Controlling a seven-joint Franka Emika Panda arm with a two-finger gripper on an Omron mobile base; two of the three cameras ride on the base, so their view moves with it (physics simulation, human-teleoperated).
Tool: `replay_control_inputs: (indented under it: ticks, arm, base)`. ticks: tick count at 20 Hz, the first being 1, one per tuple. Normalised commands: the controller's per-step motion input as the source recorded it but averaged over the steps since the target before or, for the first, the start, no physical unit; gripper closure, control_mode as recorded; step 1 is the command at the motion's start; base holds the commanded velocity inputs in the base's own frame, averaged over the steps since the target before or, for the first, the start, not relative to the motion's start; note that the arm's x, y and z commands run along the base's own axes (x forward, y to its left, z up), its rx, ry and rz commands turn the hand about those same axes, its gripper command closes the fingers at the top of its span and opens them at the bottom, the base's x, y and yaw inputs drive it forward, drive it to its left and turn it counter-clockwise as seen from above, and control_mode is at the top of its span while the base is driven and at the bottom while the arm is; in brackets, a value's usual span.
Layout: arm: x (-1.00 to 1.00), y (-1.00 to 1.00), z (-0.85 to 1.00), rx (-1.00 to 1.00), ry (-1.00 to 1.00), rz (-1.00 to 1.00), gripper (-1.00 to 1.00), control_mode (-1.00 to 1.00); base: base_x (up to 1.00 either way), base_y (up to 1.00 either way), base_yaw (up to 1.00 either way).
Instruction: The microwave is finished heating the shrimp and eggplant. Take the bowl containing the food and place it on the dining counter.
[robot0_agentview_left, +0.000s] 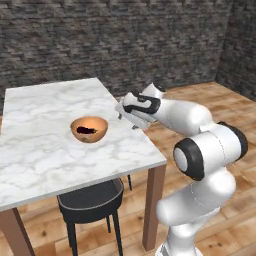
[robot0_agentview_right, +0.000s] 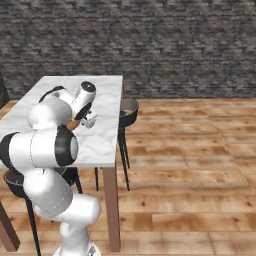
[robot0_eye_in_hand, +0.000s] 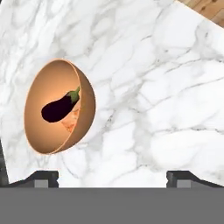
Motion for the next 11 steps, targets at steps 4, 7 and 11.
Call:
replay_control_inputs:
  ticks: [4,7,11]
  arm:
    - [-1.00,-0.39,0.09,0.00,-0.30,0.04,-1.00,-1.00]
    - [-1.00,-0.36,0.12,0.00,-0.26,0.05,-1.00,-1.00]
    - [-1.00,-0.39,0.26,0.00,-0.22,0.07,-1.00,-1.00]
  base:
    - [0.00,0.00,0.00]
    - [0.00,0.00,0.00]
    - [0.00,0.00,0.00]
